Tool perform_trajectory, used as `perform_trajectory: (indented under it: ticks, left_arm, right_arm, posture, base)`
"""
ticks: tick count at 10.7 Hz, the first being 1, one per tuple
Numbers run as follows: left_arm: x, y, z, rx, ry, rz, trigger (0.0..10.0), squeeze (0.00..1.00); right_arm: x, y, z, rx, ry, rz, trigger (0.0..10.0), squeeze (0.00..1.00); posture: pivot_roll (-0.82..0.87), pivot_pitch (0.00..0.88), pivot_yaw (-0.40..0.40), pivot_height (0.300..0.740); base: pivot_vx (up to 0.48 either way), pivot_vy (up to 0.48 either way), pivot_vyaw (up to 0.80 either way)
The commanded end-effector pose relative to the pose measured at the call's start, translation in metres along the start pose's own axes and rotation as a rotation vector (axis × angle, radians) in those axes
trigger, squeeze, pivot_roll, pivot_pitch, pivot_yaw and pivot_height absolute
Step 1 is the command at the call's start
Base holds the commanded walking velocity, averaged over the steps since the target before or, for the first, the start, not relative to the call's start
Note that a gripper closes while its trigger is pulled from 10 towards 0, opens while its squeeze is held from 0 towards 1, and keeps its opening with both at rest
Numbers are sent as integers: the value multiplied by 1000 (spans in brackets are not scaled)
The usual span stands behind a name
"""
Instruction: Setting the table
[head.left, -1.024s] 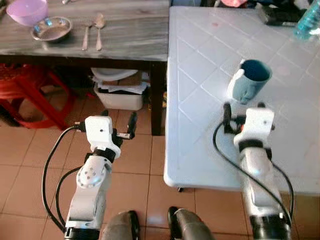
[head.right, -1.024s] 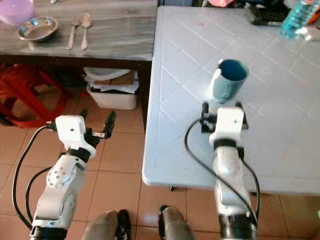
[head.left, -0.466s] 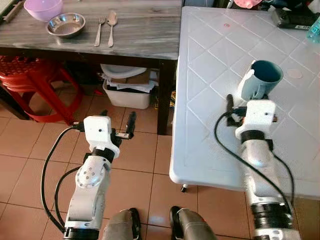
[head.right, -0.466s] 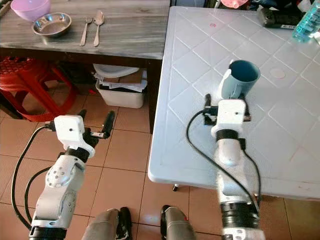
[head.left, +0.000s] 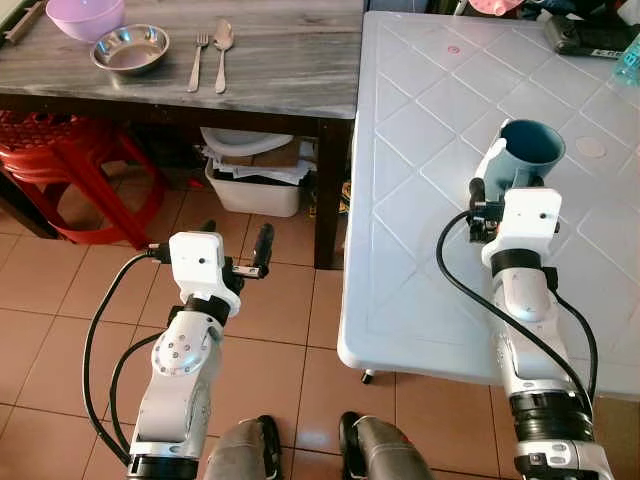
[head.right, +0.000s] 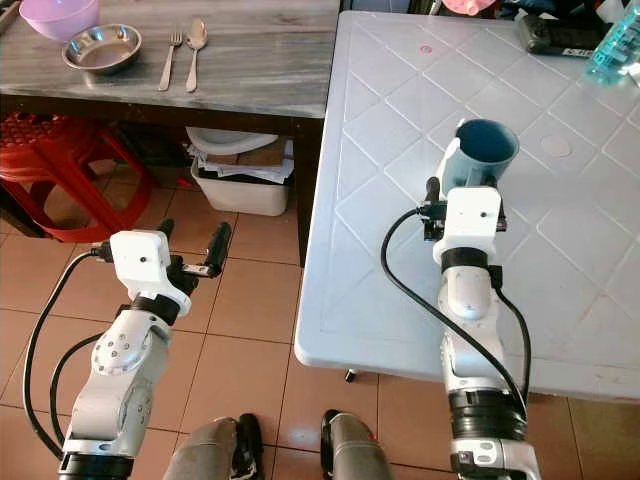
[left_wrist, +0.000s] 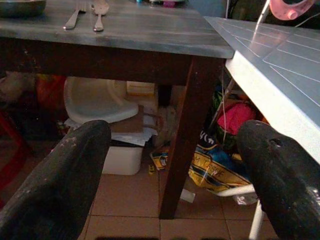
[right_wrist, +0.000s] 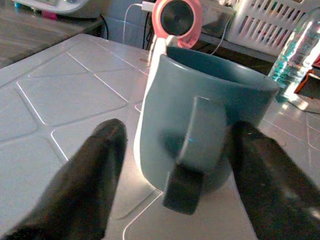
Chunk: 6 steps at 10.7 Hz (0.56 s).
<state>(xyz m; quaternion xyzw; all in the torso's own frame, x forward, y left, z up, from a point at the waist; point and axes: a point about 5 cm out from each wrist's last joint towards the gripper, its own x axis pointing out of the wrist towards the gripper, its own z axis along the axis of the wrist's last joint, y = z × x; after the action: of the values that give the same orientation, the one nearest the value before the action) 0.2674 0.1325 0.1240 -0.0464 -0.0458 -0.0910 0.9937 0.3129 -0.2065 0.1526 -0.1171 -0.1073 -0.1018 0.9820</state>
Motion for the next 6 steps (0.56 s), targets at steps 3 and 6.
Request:
perform_trajectory:
  ticks: [3, 6]
  left_arm:
    - [-2, 2, 3, 17, -3, -2, 10000, 0]
    - [-1, 4, 4, 26, -2, -2, 10000, 0]
  right_arm:
    - [2, -5, -3, 8, 9, -26, 0, 0]
    - [1, -5, -7, 28, 30, -33, 0, 0]
  posture:
    - [-8, 219, 29, 740]
    - [-3, 219, 32, 740]
  base:
    - [0, 0, 0]
    - [0, 0, 0]
